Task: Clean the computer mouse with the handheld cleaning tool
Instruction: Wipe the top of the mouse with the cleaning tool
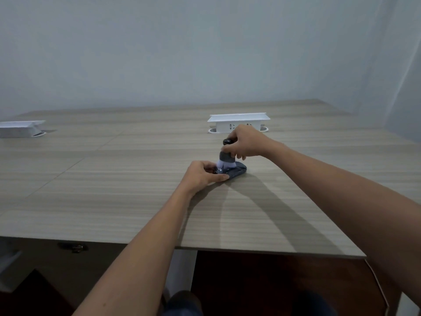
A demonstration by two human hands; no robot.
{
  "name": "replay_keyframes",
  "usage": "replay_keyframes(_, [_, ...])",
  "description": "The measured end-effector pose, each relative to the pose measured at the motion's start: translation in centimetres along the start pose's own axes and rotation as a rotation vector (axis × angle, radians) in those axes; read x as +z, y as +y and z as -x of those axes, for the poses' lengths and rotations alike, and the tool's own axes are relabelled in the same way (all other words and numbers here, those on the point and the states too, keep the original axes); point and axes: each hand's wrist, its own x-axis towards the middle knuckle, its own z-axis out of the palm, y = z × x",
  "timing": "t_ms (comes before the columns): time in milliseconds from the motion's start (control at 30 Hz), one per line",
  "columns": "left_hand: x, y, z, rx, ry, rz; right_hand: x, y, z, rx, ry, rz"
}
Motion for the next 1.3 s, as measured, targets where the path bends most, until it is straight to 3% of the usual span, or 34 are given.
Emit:
replay_keyframes(200, [0.1,0.1,0.0,-0.007,0.011,-0.008,-0.6,0.9,-0.1,0.071,0.036,0.093])
replay_keyframes(400, [0.0,0.2,-0.1,-0.005,-0.018,-0.026,0.3,-0.3,0.6,-0.002,0.009,0.0])
replay_keyframes(700, [0.0,-0.2,-0.6,-0.001,-0.006,-0.067,-0.6,1.2,1.2,0.044,0.066,0.086])
replay_keyframes(900, [-0.1,0.1,-0.7,0.015,-0.04,-0.081,0.7,-0.4,1.3,-0.043,0.024,0.043])
replay_keyframes(1133, [-0.1,-0.1,-1.0,0.0,-0.027,-0.117,-0.5,1.6,1.1,0.064,0.069,0.123])
replay_keyframes(1300, [-0.2,0.1,-1.1,-0.009,-0.034,-0.151,0.4,0.5,1.5,-0.021,0.073,0.059])
